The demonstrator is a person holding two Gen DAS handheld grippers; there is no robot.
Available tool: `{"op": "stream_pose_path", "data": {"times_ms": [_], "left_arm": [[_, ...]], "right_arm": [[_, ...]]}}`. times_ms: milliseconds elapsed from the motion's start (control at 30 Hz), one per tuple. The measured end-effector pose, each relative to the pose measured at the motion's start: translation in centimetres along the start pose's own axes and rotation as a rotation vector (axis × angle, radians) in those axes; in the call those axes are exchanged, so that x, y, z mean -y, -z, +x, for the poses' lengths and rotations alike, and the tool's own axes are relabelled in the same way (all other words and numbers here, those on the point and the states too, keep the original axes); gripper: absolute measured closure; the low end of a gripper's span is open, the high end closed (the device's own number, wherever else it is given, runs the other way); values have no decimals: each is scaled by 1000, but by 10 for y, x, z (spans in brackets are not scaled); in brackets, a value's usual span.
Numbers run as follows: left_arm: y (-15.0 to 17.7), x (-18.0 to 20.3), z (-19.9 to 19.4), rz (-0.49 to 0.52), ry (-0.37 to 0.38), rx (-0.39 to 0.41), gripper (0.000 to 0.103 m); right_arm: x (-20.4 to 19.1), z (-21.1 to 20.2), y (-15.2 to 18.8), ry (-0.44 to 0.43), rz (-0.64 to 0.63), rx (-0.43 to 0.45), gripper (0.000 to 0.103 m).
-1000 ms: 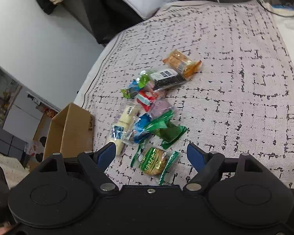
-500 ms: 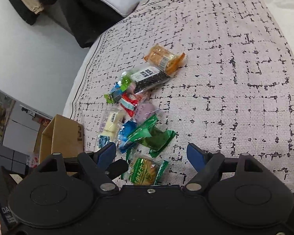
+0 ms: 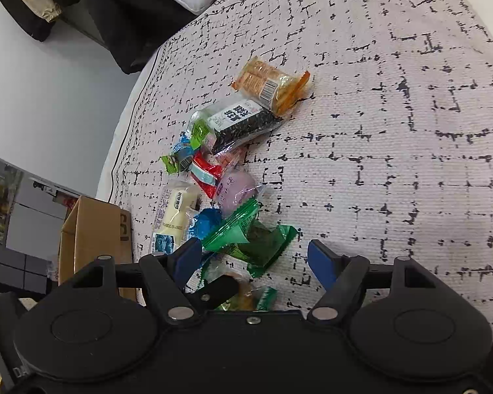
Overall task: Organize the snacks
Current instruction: 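Reach both tools to the pile and grasp green snack packs, then carry green packs to the cardboard box and open both tools inside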
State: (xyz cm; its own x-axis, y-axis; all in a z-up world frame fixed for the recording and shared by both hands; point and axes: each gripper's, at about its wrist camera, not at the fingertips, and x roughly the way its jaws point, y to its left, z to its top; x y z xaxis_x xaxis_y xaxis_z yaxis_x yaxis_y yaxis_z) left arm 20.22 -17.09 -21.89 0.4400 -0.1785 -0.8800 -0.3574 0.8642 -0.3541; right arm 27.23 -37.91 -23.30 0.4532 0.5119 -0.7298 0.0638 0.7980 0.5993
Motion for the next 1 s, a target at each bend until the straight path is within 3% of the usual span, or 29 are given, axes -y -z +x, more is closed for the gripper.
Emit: {"op": "stream_pose_path", "data": {"times_ms": [100,200,467,533,567,700,1000], "left_arm": [[-3,-7,-4,-27,-5,10,53],[-7,-16,-10,-47,-6,22,69],[-16,-29,-29,-55,-9,64,70],[-18,-31,-34,-57,-5,77,70],[-19,-32,-38,-57,-2,84,70],[-23,-36,-53,-67,10,104,70],[-34,-48,-92,-69,42,166,70]], "right_arm": [[-5,0,-1,-24,-23,32,20],[-13,4,-1,3,-63,32,19],[-28,24,-1,89,-130,14,20],[-33,30,1,112,-160,8,28],[-35,32,2,123,-169,3,41],[-38,35,2,157,-185,15,55],[-57,14,8,161,-216,82,58]]}}
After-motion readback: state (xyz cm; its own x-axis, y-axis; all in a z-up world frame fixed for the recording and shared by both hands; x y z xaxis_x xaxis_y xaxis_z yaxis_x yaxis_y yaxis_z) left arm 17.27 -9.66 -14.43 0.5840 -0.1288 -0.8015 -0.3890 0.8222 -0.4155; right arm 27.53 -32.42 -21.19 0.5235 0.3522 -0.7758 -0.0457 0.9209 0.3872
